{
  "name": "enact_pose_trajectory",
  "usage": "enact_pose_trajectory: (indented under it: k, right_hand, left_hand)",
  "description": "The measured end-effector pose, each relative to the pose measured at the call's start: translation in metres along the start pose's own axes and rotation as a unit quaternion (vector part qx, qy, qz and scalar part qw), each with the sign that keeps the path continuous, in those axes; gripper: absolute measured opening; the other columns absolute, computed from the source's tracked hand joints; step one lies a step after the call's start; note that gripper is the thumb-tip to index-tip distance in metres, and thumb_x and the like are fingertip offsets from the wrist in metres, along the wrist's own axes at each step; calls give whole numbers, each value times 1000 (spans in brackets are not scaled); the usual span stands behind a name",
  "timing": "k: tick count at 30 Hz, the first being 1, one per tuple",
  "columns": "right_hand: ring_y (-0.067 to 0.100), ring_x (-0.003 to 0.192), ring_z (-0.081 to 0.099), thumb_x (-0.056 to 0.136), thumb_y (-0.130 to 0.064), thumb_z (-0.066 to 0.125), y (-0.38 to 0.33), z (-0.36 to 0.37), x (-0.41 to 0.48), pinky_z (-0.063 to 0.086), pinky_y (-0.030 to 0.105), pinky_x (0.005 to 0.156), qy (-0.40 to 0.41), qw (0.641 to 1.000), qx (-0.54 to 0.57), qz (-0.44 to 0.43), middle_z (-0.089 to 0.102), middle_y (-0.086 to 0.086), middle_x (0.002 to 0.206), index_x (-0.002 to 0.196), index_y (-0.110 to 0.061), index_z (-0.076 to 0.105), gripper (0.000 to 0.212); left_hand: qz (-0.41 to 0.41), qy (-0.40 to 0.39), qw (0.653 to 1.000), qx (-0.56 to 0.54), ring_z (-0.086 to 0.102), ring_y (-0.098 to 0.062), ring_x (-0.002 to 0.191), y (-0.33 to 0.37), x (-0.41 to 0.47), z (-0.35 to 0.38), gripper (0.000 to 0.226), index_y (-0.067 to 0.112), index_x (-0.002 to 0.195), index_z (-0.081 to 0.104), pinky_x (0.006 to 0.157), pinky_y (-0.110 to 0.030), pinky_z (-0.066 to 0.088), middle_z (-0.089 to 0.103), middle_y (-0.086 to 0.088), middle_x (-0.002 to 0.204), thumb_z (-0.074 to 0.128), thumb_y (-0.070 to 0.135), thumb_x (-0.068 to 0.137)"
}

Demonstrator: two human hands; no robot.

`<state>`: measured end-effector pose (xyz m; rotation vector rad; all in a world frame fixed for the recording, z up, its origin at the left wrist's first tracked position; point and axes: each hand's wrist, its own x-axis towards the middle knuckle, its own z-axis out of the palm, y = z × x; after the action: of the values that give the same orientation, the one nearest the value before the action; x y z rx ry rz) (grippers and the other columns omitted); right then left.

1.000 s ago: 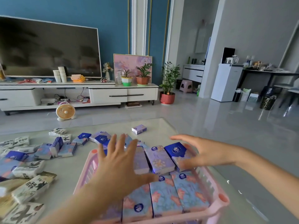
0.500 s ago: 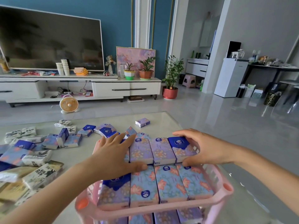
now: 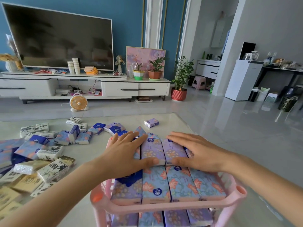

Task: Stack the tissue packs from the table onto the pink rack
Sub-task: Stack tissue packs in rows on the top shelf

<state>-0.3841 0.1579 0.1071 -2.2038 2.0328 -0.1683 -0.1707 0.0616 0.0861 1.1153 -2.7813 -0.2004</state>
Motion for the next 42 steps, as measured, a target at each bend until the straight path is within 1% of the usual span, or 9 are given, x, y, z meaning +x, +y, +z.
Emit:
enact_pose_trajectory:
  k: [11, 18, 22, 24, 26, 30, 33, 36, 42]
  right_hand:
    - [1, 141, 2, 72, -75, 13, -3, 11, 1, -4, 11, 101, 21, 995, -94, -13, -1, -18, 156, 145, -41, -5, 82]
    - [2, 139, 7, 70, -75, 15, -11, 9, 1, -3, 5, 94, 23, 993, -111, -16, 5, -19, 154, 147, -37, -1, 87]
    - [-18, 131, -15, 72, -78, 19, -5, 4, 1, -22, -6, 86, -2, 997, -68, -25, -4, -29, 148, 142, -46, -6, 81]
    - [-29, 121, -22, 65, -87, 13, -2, -4, 1, -17, -4, 94, -17, 1000, 3, -19, -10, -38, 142, 134, -57, -8, 78]
    - [-31, 122, -10, 59, -93, 15, 1, -16, 4, -2, 3, 104, -3, 996, 90, 6, -3, -45, 138, 132, -63, -2, 81]
    - [-9, 129, 28, 53, -96, 24, 0, -36, 32, 22, 9, 99, 50, 981, 187, 31, 28, -27, 141, 141, -46, 20, 101]
    - [0, 119, 42, 72, -79, 30, -4, -45, 73, 32, 10, 92, 55, 985, 156, 44, 43, -12, 137, 140, -31, 32, 84]
    - [12, 119, 49, 87, -55, 44, 2, -40, 122, 38, 27, 101, 16, 993, 88, 71, 49, 1, 135, 137, -24, 37, 60]
    - [20, 116, 50, 89, -47, 53, 16, -5, 204, 40, 27, 94, -156, 980, -31, 122, 48, 4, 136, 138, -17, 36, 61]
  left_hand:
    - [31, 12, 999, 43, 0, -10, 144, 0, 2, 6, 131, 34, 148, 1, 117, -35, 0, 2, 13, 156, -29, 88, 33]
    - [27, -2, 999, 31, 4, -10, 143, 5, -2, 0, 111, 28, 148, 8, 118, -40, 1, 8, 13, 155, 3, 86, 53]
    - [28, -12, 999, -15, -6, -5, 143, 7, -3, -6, 105, 26, 149, 4, 116, -46, -6, 0, 13, 156, 5, 86, 62]
    - [37, 12, 993, -108, -12, 4, 138, 1, -5, -18, 105, 31, 148, 3, 116, -43, -10, -2, 20, 154, -2, 88, 60]
    - [31, 77, 984, -157, -3, 9, 133, -14, -6, -34, 105, 35, 147, 10, 116, -36, -5, 7, 27, 146, -6, 90, 59]
    - [-45, 156, 971, -173, 43, -15, 123, -58, 4, -54, 66, 23, 138, 40, 102, -31, 33, 41, 3, 142, 22, 61, 87]
    - [-73, 120, 977, -159, 52, -14, 104, -84, 16, -44, 40, 21, 129, 49, 88, -25, 38, 49, 0, 134, 40, 40, 95]
    - [-66, 74, 986, -137, 50, -14, 112, -99, 37, -23, 33, 21, 125, 52, 88, -22, 35, 52, 1, 131, 45, 33, 96]
    - [-73, 19, 989, -123, 49, -19, 114, -110, 112, 24, 36, 9, 126, 51, 89, -23, 36, 52, -7, 130, 48, 25, 94]
